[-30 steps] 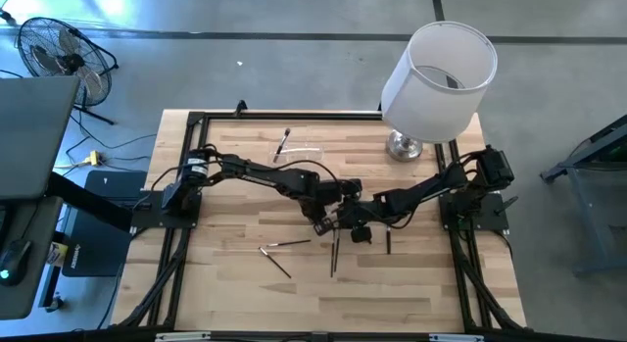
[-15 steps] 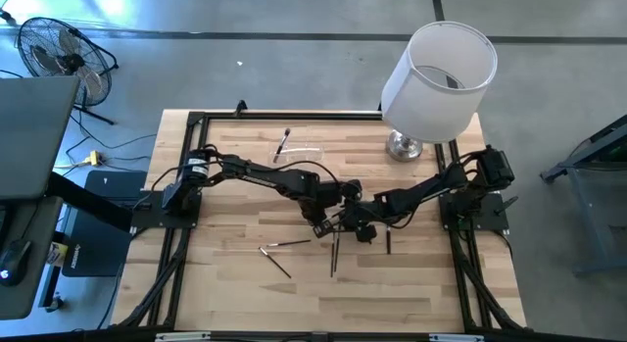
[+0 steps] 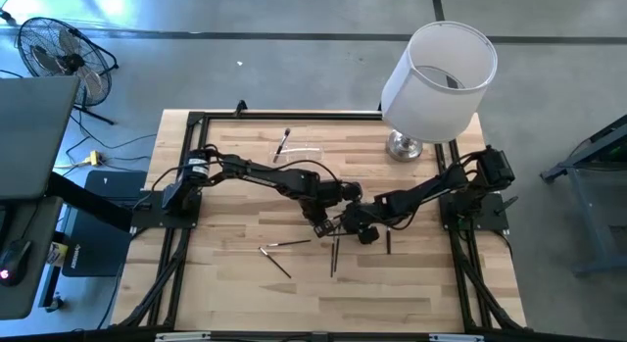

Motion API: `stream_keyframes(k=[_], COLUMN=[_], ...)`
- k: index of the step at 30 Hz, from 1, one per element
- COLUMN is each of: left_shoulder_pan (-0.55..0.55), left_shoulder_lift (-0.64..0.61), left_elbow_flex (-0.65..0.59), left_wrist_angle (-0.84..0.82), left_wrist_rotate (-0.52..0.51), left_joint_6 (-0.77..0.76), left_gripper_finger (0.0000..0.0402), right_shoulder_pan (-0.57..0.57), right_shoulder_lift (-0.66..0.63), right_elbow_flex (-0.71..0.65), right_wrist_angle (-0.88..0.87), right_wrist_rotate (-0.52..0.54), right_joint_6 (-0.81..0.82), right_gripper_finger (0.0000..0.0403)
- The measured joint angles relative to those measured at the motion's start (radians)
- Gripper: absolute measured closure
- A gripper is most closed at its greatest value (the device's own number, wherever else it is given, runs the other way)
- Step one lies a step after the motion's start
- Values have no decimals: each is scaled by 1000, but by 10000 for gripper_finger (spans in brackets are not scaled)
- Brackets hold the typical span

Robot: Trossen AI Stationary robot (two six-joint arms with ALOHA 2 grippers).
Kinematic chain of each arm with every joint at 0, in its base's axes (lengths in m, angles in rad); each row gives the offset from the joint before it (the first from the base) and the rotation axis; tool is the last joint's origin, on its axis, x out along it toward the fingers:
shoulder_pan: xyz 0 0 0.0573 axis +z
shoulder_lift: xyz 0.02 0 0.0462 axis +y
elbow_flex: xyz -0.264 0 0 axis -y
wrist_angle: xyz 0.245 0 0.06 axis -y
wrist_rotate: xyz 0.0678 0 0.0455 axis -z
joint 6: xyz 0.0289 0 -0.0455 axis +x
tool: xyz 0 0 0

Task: Put items in baskets/containers
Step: Put the foundation brush into the transparent organizer

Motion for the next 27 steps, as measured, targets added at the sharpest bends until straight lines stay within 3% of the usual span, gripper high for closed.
stream_keyframes(k=[9,14,17,22,27], left_shoulder_pan=[-1,-1,5,4,12], left_shoulder_lift=[0,0,0,-2,-23], left_elbow_flex=[3,84,172,313,314], left_wrist_angle=[1,-103,-218,-452,-603], left_wrist_rotate=[-11,-18,-78,-270,-406], left_joint_6=[-26,48,122,259,318], left_gripper_finger=[348,310,303,303,303], right_shoulder_pan=[-1,-1,-2,-2,-2], right_shoulder_lift=[0,0,0,-20,-106], right_elbow_flex=[1,1,2,0,1], right_wrist_angle=[-11,-15,-26,-77,-151], right_wrist_rotate=[0,18,28,87,141], right_joint_6=[57,78,125,204,284], right_gripper_finger=[384,381,384,384,384])
